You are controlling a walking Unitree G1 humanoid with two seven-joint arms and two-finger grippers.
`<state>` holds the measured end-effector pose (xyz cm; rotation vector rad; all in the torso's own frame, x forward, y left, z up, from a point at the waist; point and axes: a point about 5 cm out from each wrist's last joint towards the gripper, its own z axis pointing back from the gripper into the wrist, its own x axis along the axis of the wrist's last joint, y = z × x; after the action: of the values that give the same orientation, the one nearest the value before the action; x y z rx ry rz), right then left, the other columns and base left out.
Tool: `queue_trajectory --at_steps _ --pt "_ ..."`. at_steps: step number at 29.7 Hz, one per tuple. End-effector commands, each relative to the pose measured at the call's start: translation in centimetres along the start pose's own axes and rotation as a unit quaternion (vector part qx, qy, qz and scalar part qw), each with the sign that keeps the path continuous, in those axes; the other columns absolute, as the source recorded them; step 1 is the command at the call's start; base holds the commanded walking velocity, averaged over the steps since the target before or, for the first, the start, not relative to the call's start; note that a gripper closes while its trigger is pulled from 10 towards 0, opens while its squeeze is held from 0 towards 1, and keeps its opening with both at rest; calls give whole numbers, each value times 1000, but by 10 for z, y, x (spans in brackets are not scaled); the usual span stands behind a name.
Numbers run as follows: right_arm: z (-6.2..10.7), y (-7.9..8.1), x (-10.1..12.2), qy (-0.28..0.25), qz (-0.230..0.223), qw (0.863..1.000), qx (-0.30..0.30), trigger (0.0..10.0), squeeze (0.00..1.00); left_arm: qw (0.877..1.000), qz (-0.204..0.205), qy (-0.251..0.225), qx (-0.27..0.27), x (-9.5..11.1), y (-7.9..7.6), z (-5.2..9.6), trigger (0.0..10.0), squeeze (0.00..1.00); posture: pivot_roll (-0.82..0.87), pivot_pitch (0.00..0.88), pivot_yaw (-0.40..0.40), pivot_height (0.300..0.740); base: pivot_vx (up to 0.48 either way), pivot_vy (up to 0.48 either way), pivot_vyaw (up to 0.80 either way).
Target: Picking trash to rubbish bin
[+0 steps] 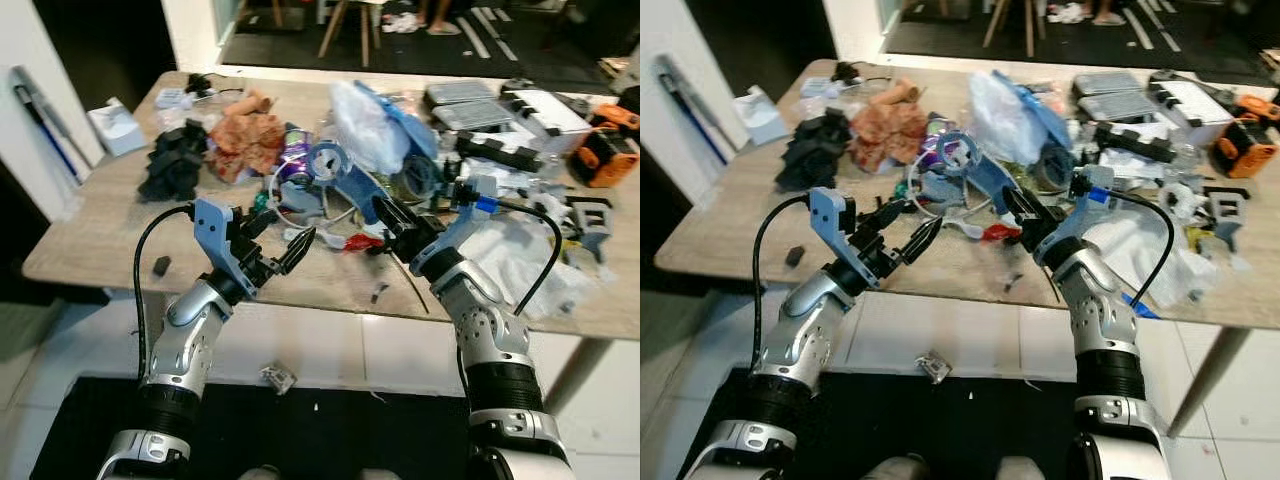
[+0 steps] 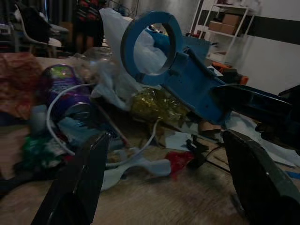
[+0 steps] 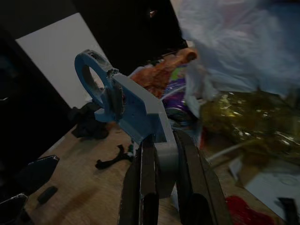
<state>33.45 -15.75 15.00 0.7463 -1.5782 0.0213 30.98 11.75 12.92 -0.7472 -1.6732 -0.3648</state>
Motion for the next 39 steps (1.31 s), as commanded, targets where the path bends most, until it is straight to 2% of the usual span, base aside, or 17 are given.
queue_trajectory --at_steps 1,39 --pt "-1 1 -1 3 9 1000 4 10000 0 1000 0 10 -5 -3 0 0 10000 0 -63 0 -40 740 0 0 775" --pt "-1 2 -1 5 12 1000 10 10000 0 1000 -2 14 -16 -2 -1 -1 10000 0 -65 0 -39 740 0 0 775"
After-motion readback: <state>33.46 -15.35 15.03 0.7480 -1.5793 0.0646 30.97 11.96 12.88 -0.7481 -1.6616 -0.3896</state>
